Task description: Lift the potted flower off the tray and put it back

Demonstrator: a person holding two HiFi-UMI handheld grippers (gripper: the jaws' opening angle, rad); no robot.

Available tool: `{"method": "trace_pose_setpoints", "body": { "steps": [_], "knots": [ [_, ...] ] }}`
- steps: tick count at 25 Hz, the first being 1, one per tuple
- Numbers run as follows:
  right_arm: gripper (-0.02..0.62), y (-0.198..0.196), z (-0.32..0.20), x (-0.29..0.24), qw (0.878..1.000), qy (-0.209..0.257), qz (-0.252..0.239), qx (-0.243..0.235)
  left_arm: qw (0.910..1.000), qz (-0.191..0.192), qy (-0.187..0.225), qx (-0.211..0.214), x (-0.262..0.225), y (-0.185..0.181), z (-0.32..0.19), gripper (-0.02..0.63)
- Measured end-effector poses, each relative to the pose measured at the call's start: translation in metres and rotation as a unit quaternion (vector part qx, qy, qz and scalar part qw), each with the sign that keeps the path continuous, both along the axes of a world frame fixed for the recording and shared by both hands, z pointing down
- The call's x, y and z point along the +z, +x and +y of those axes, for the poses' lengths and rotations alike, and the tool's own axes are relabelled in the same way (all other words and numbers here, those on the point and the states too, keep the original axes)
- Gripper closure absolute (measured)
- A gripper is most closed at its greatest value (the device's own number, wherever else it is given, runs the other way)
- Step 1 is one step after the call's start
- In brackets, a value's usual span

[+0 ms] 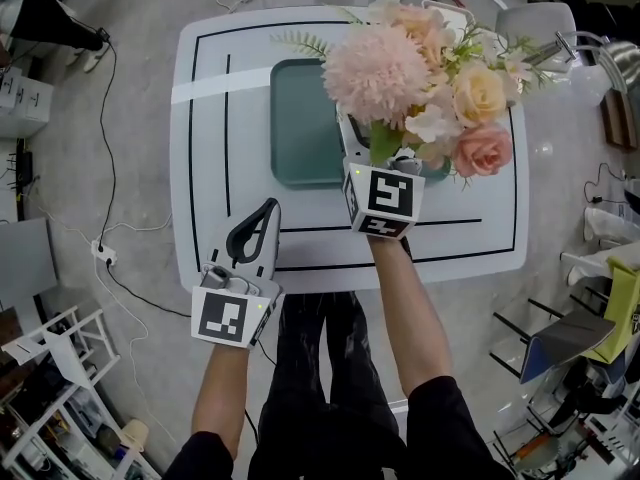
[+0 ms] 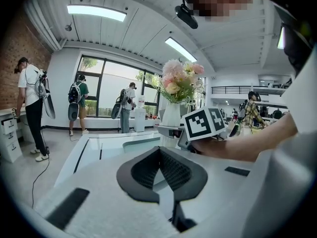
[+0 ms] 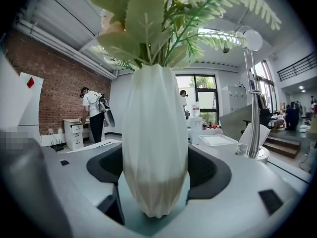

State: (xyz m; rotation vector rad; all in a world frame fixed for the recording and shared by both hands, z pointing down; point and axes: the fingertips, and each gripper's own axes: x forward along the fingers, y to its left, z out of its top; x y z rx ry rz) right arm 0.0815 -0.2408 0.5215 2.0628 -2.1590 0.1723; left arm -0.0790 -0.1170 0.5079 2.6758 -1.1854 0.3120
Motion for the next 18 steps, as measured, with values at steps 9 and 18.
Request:
{"method": "trace_pose_setpoints", "body": {
  "steps": [9,18],
  "knots": [
    [0.224,-0.005,0.014,-0.015,1.000,-0.008,0.001,-0.022,0.9999,0.000,0.010,0.003,-0.003,-0.003,-0.007,0.600],
    [0.224,0.014,0.050,-0.075,0.999,-0.017,0.008,-0.043,0.9995,0.010,0.030,0.003,-0.056,0.032,-0.022,0.601]
  ]
}}
